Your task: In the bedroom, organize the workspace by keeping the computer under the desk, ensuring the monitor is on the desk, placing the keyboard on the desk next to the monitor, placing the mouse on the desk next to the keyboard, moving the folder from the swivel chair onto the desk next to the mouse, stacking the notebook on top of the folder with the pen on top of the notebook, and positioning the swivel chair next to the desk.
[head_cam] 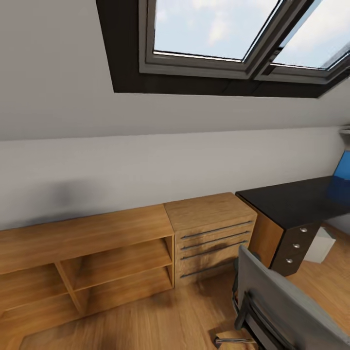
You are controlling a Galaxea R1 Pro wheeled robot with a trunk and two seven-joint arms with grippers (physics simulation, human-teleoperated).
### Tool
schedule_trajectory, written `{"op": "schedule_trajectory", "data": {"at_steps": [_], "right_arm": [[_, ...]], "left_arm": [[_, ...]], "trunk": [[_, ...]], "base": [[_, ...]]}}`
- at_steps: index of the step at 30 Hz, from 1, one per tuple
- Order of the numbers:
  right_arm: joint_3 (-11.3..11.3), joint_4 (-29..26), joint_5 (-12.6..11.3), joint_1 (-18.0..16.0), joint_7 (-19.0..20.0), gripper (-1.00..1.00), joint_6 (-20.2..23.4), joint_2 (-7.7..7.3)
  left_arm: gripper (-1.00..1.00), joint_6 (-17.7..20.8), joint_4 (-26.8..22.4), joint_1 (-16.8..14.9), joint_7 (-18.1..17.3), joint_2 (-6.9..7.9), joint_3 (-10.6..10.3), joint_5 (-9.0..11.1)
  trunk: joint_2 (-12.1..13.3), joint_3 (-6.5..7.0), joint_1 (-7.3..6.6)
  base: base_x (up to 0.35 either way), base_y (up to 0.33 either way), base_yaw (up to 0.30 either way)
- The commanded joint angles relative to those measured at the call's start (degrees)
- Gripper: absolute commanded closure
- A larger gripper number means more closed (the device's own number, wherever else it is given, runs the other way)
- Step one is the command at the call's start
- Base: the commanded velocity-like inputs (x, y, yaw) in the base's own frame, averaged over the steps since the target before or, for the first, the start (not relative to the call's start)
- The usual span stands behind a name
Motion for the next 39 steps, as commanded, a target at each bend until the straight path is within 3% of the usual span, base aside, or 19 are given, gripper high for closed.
{"op": "schedule_trajectory", "data": {"at_steps": [1,11,18,23,31,39], "right_arm": [[0.49,0.13,-0.11,-0.08,-0.32,-1.0,-0.15,0.02],[0.49,0.13,-0.11,-0.08,-0.32,-1.0,-0.15,0.02],[0.49,0.13,-0.07,-0.08,-0.3,-1.0,-0.15,0.02],[0.49,0.13,-0.06,-0.08,-0.31,-1.0,-0.15,0.02],[0.49,0.13,-0.12,-0.08,-0.3,-1.0,-0.15,0.02],[0.42,0.13,-0.15,-0.08,-0.33,-1.0,-0.15,0.01]], "left_arm": [[-1.0,-0.19,0.02,-0.03,0.17,-0.03,-0.49,0.35],[-1.0,-0.57,-0.06,-0.03,-0.09,-0.23,-0.88,-0.38],[-1.0,-0.78,-3.49,-0.03,-0.11,0.35,-0.94,-1.53],[-1.0,-1.45,-4.34,-0.03,-0.11,1.78,-0.87,-1.57],[-1.0,-5.81,-4.28,-0.03,-0.19,5.99,-0.59,-1.19],[-1.0,-6.75,-4.15,-0.03,-0.2,7.87,-0.43,-1.03]], "trunk": [[-0.12,-0.12,0.03],[-0.12,-0.12,0.03],[-0.12,-0.12,0.03],[-0.12,-0.12,0.03],[-0.12,-0.12,0.03],[-0.12,-0.12,0.03]], "base": [[0.0,0.0,-0.251],[0.0,0.007,-0.252],[0.0,0.21,-0.256],[0.0,0.187,-0.257],[0.0,0.032,-0.257],[0.0,0.004,-0.219]]}}
